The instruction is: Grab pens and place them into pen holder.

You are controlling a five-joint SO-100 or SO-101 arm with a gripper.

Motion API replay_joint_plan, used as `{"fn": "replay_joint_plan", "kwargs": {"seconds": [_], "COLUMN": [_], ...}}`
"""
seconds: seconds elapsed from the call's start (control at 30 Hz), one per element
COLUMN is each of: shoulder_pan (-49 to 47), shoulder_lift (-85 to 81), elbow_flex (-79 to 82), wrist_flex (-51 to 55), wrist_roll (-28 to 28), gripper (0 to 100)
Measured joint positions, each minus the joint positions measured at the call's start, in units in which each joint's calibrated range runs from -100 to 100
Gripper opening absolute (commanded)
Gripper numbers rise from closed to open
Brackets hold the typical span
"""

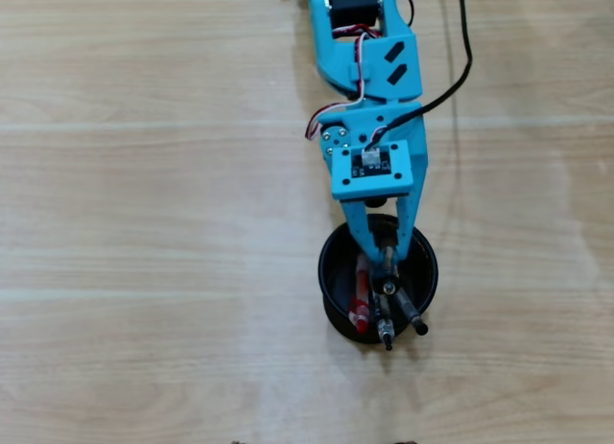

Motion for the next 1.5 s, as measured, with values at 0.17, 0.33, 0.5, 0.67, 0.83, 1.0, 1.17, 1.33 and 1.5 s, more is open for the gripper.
{"fn": "replay_joint_plan", "kwargs": {"seconds": [0.17, 0.33, 0.5, 0.67, 0.83, 1.0, 1.17, 1.33, 1.5], "shoulder_pan": [0.17, -0.25, -0.25, -0.76, 0.17, 1.69, 4.73, 6.59, 4.39], "shoulder_lift": [0.00, 0.00, 0.00, 0.00, -1.61, -13.29, -25.65, -37.33, -48.41], "elbow_flex": [0.89, 1.06, 1.06, 1.06, 1.68, 2.57, 2.83, 7.97, 21.78], "wrist_flex": [0.00, 0.00, -0.34, -0.52, 0.26, 17.40, 46.34, 67.70, 60.81], "wrist_roll": [0.00, 0.26, 2.45, 3.60, 8.40, 17.11, 24.20, 29.99, 41.94], "gripper": [6, 13, 13, 13, 13, 13, 13, 13, 13]}}
